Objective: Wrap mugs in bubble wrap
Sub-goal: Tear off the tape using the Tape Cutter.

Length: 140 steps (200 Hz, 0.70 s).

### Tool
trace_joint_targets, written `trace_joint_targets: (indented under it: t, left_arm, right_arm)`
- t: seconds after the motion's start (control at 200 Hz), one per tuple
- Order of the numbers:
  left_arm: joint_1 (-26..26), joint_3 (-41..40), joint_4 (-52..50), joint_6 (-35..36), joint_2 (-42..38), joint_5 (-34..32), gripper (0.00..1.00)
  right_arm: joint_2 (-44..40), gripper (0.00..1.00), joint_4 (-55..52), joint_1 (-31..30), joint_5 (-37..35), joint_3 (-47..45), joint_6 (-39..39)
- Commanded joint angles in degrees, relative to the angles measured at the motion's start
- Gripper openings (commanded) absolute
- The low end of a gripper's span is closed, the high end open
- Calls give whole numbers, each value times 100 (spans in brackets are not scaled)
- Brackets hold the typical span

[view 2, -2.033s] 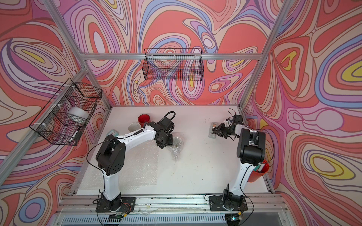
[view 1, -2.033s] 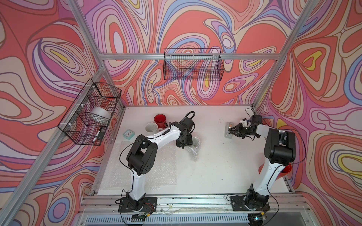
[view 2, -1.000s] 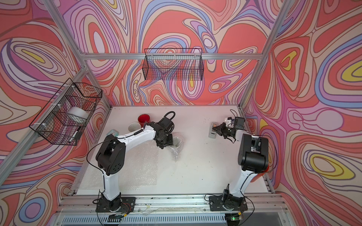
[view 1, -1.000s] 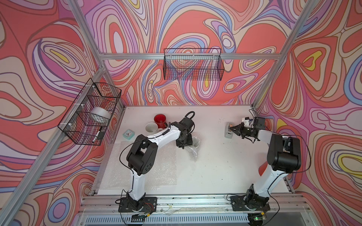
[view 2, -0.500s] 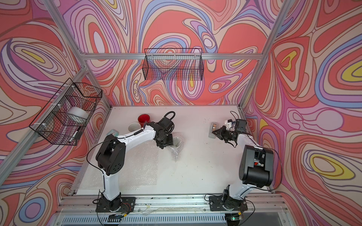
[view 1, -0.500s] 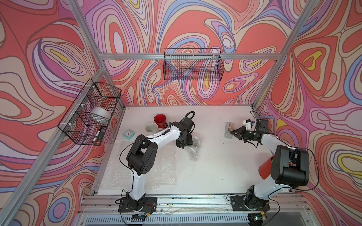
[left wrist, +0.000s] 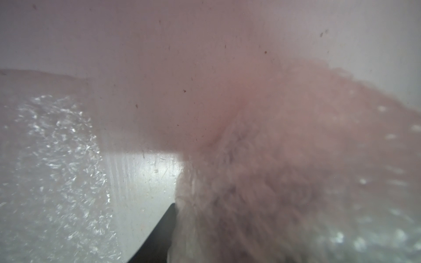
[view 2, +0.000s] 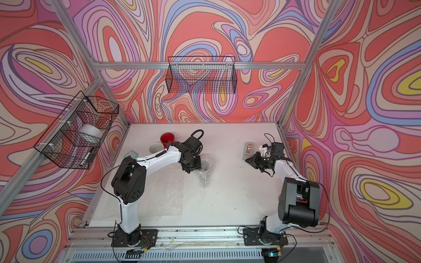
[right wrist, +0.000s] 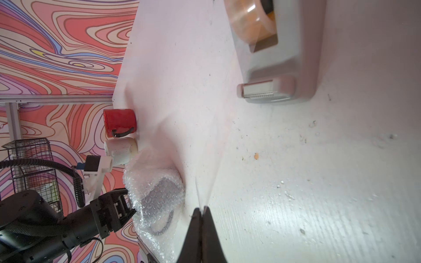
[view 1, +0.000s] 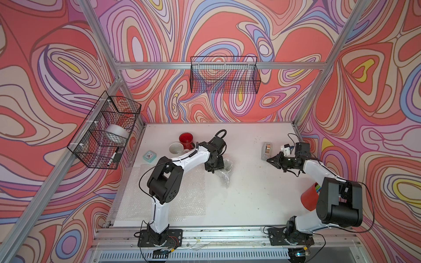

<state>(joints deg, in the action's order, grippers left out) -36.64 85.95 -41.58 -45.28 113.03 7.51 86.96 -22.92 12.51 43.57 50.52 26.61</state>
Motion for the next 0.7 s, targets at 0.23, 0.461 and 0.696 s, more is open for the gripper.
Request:
trace_joint_targets:
  t: [0.23, 0.461, 0.696]
  left_arm:
    - [43, -113, -236, -259, 145, -28, 51]
    - [43, -175, -136, -493, 87, 13, 50]
    - [43, -210, -43, -782, 84, 97, 48]
  right_arm:
    - [519, 0, -457, -167, -415, -31, -314]
    - [823, 0, -573, -212, -888, -21, -437]
    - [1151, 0, -630, -241, -1306, 58, -542]
